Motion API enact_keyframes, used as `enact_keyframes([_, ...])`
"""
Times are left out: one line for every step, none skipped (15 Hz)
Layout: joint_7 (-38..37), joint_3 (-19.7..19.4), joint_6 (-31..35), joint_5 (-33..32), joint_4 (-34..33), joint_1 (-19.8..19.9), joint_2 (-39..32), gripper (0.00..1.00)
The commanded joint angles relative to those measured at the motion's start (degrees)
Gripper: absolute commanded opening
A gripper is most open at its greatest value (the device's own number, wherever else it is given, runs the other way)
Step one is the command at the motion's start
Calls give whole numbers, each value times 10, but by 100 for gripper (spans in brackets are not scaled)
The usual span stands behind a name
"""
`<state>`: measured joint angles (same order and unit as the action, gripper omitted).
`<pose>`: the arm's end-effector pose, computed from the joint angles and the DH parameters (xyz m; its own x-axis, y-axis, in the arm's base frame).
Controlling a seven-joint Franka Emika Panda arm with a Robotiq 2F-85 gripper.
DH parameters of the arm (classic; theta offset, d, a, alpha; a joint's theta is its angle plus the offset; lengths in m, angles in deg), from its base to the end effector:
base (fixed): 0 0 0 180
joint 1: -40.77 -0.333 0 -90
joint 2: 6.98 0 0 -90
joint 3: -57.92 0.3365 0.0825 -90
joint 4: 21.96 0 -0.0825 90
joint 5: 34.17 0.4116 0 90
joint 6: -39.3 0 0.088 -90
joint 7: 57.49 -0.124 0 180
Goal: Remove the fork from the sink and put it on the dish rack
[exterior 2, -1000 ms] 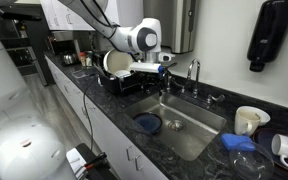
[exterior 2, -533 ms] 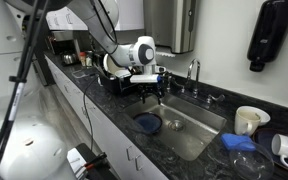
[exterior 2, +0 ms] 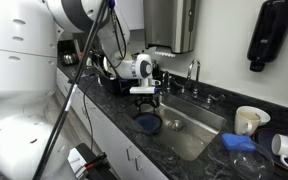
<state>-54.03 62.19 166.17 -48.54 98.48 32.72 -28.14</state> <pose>0.5626 0.1117 0.2046 0.8739 0.4055 -0.2682 0.4464 -0.8878 0.1123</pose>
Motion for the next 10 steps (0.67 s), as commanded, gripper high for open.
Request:
enact_keyframes([-14,-1,-21,-15,-87,-17,-91,100])
enact_keyframes([-15,-3,-26,-17,-106,-22,-112,100])
enact_keyframes([-15,-4,-31,-14,-123,-24,-128,100])
enact_keyframes([-15,-6,-36,-12,-139,-25,-143,100])
enact_keyframes([-11,-6,-43,-7,-153,-24,-154,100])
enact_keyframes([-7,-5,-48,-1,-167,-20,-165,100])
enact_keyframes([-7,-6,-51,2,-178,-18,-175,100])
enact_keyframes([-5,-7,-55,5,-187,-16,-182,100])
enact_keyframes([-5,-9,-61,5,-196,-15,-189,100])
enact_keyframes([-6,-10,-65,5,-203,-15,-195,100])
